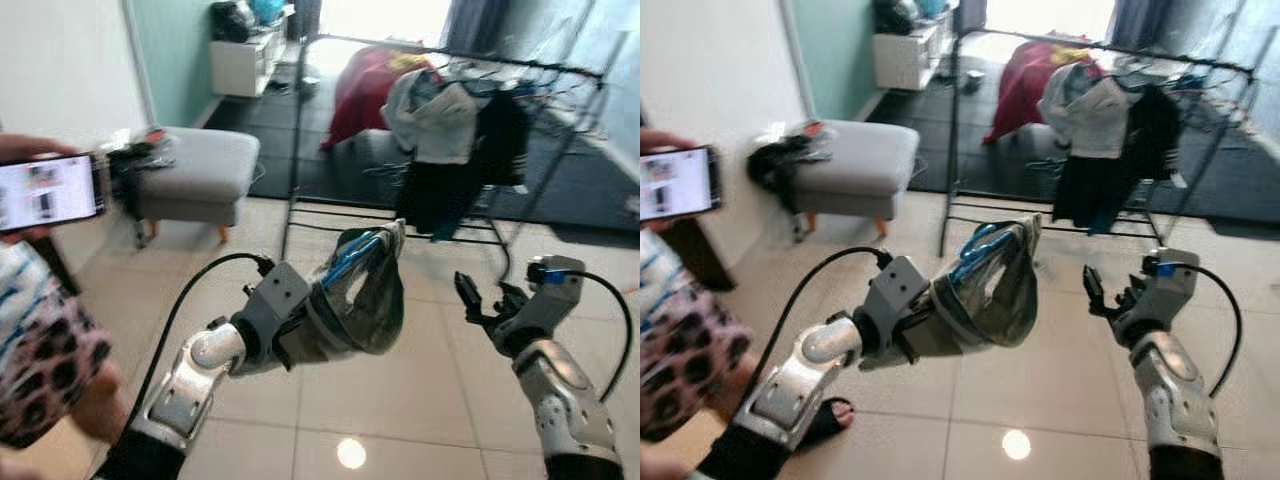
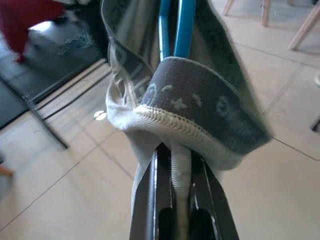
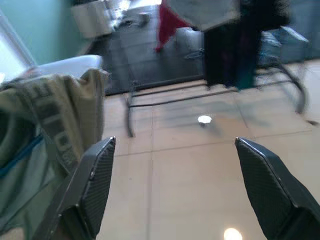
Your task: Hang hanger
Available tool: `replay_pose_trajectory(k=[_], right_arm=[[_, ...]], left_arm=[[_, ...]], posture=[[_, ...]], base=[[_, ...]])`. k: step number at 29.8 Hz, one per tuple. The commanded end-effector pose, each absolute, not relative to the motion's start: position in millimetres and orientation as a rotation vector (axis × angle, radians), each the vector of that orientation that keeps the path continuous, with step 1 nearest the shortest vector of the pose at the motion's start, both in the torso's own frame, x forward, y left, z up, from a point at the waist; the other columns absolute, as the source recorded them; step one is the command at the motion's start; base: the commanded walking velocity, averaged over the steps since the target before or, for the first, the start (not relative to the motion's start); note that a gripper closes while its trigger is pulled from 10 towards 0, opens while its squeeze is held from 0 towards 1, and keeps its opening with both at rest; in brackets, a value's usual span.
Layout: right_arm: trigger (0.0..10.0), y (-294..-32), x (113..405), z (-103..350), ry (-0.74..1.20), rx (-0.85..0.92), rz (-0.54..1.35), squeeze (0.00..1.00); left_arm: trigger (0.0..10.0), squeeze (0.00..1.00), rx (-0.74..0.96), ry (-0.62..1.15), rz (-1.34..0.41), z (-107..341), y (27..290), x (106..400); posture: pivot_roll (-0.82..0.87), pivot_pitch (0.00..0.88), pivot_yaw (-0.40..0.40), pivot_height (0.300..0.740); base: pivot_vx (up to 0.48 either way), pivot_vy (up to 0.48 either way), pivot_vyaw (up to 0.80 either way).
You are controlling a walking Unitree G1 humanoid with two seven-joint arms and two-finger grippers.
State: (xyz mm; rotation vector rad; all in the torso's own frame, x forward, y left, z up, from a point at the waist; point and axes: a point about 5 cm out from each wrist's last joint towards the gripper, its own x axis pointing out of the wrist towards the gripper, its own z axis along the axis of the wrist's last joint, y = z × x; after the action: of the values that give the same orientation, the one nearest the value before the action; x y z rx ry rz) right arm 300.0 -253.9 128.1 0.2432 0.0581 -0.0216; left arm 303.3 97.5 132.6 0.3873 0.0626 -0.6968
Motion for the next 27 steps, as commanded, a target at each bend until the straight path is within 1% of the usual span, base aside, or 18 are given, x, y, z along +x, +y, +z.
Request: replay_pose_trajectory(k=[1,10,27], right_arm=[[10.0,-260.1,296.9,125.1,0.069,0.238,-0.044,0.00],[10.0,-260.1,296.7,125.6,0.062,0.237,-0.040,0.00],[10.0,-258.7,296.6,125.4,0.062,0.230,-0.024,0.00]], left_arm=[[10.0,0.00,0.386,0.053,-0.709,135.2,91.5,303.3],[10.0,0.00,0.371,0.062,-0.701,134.6,88.6,304.2],[10.0,0.00,0.355,0.081,-0.678,132.2,85.4,303.9]], posture=[[-0.05,0.042,-0.067,0.740],[-0.05,0.039,-0.067,0.740],[-0.06,0.033,-0.070,0.740]], base=[[0.394,0.000,0.00],[0.427,0.000,0.00],[0.480,0.000,0.00]])
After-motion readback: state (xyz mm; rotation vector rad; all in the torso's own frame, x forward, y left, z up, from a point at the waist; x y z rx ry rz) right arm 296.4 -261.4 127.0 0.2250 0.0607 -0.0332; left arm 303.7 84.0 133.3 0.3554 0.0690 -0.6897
